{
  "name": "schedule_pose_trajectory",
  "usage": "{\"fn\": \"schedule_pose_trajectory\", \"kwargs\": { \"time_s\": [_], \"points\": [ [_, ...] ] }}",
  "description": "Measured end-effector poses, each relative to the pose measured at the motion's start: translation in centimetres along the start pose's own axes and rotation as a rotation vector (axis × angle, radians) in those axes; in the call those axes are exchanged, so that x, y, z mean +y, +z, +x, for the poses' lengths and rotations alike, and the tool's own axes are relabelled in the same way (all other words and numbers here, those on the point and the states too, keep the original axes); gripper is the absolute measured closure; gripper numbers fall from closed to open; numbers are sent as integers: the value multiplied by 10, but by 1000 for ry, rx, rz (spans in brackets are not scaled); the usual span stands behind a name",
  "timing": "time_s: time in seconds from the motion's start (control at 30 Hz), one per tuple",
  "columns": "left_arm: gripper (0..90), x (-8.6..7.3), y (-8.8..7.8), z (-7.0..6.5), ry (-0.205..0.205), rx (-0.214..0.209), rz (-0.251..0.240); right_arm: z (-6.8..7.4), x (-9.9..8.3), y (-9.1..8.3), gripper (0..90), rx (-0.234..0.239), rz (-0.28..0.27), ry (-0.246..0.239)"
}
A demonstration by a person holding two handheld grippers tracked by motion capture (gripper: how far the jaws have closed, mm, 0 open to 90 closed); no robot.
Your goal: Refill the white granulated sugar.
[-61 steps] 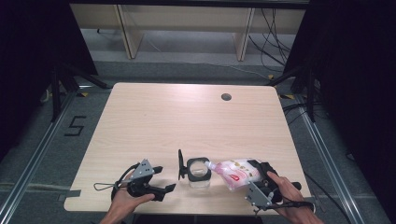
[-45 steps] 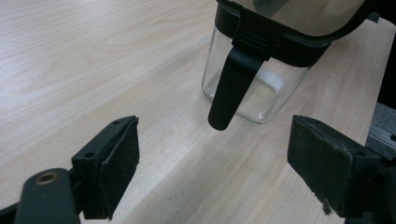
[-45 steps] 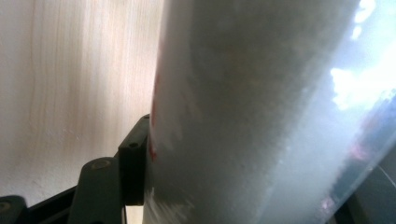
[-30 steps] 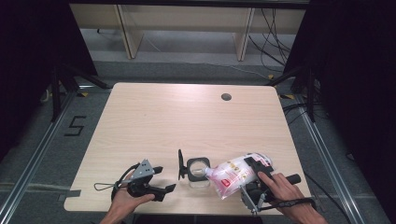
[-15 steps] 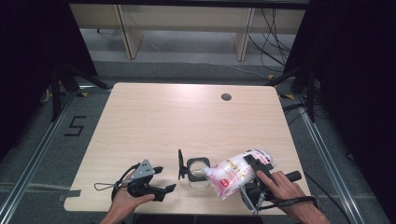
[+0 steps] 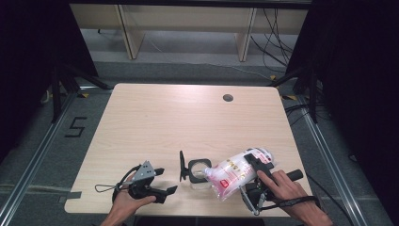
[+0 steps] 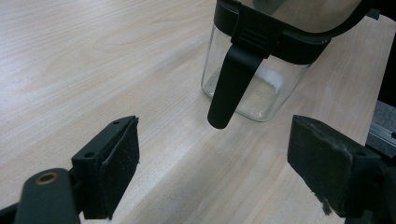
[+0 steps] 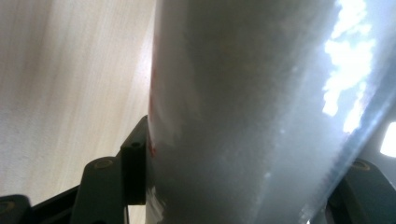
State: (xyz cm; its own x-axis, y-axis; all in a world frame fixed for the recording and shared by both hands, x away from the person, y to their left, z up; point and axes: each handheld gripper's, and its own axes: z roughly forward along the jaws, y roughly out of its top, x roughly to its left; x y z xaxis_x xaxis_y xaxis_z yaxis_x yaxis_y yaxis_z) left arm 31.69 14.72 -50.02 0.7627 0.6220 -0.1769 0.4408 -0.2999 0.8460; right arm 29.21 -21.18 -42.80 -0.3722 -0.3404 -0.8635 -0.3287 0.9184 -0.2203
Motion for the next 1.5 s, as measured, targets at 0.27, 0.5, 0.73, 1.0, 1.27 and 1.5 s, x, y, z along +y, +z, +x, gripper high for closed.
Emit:
{"fn": "schedule_pose_trajectory", "kwargs": {
  "time_s": [0.27, 0.5, 0.73, 1.0, 1.27, 1.5],
  "points": [
    [164, 0, 0, 1, 3, -9, 0, 1, -2, -2, 389, 0, 10, -15],
    [164, 0, -1, 2, 3, -3, 3, 0, -3, -3, 391, 2, 31, -18],
    [164, 0, 0, 2, 16, -13, -12, 0, -1, -4, 391, -8, 28, 0],
    [164, 1, -1, 2, 15, -8, 4, -5, 2, -2, 393, -18, 12, -64],
    [164, 0, -1, 2, 11, -7, -3, -4, 0, -4, 394, -16, 25, -77],
    [164, 0, 0, 1, -2, -3, -2, -2, -2, -4, 395, -28, 23, -43]
  ]
}}
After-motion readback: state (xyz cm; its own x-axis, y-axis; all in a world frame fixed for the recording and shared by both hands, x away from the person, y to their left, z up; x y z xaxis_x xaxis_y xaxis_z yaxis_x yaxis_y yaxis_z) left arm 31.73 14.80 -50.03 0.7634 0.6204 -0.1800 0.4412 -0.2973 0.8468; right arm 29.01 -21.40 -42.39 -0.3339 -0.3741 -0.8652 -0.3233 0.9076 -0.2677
